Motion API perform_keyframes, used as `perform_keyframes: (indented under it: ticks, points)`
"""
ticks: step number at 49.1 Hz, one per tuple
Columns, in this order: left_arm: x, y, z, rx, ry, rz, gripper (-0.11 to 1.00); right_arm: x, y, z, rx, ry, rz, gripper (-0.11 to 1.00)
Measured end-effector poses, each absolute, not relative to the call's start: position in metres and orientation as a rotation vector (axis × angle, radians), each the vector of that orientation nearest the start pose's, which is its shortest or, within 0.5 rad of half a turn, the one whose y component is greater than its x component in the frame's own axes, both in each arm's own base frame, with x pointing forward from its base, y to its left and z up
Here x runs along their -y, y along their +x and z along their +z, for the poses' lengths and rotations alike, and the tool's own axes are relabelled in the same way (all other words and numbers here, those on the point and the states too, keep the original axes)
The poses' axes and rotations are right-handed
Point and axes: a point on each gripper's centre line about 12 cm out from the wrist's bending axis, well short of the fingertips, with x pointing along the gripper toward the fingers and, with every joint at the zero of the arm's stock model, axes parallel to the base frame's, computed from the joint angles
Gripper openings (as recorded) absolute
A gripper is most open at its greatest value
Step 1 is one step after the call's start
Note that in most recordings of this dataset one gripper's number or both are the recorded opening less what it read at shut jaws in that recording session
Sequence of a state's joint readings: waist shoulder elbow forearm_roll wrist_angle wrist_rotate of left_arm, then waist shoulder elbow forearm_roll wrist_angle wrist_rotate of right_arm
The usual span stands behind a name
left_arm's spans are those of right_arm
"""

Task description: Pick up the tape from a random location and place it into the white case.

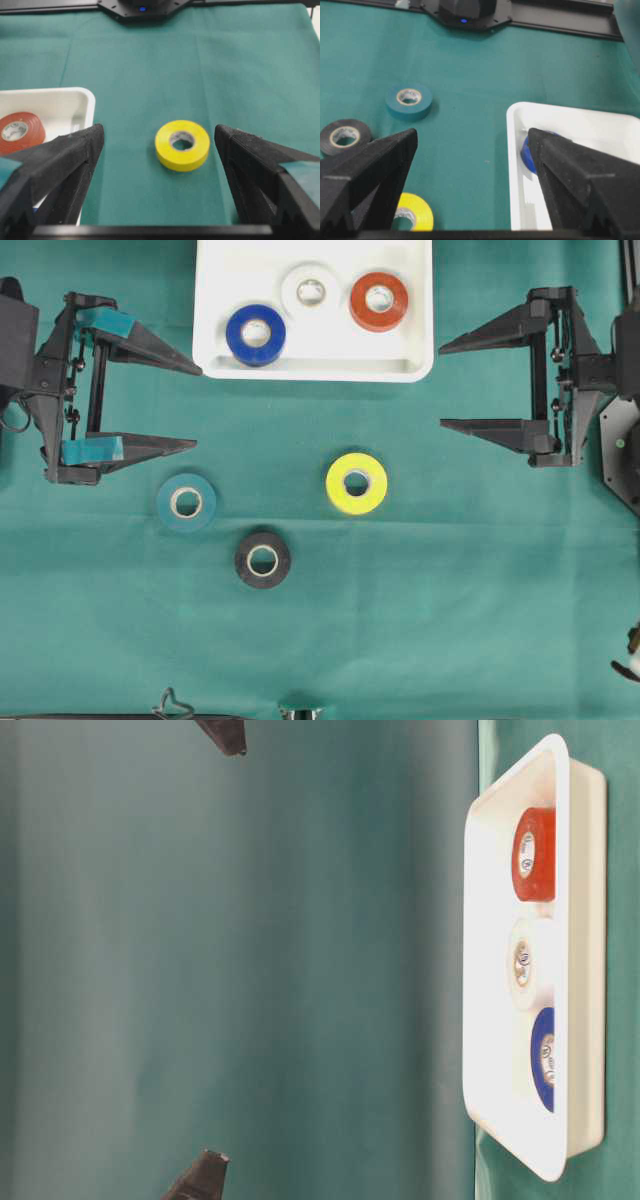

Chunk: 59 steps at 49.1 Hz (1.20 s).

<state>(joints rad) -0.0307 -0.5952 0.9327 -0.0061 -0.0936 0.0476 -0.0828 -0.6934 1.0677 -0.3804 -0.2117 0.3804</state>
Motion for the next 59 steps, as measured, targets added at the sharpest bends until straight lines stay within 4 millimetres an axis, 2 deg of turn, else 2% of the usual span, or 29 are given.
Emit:
perform_keyframes:
  ticks: [24, 42, 59]
  points:
    - [0.005, 0.279, 0.28, -0.243, 0.044, -0.023, 0.99, 0.013, 0.249, 0.265, -0.177, 0.022, -0.012, 0.88]
    - [0.005, 0.295, 0.278, -0.265, 0.042, -0.021, 0.99, 0.014, 0.254, 0.264, -0.186, 0.025, -0.014, 0.88]
    - [0.002, 0.298, 0.279, -0.265, 0.042, -0.013, 0.99, 0.014, 0.259, 0.267, -0.173, 0.025, -0.007, 0.88]
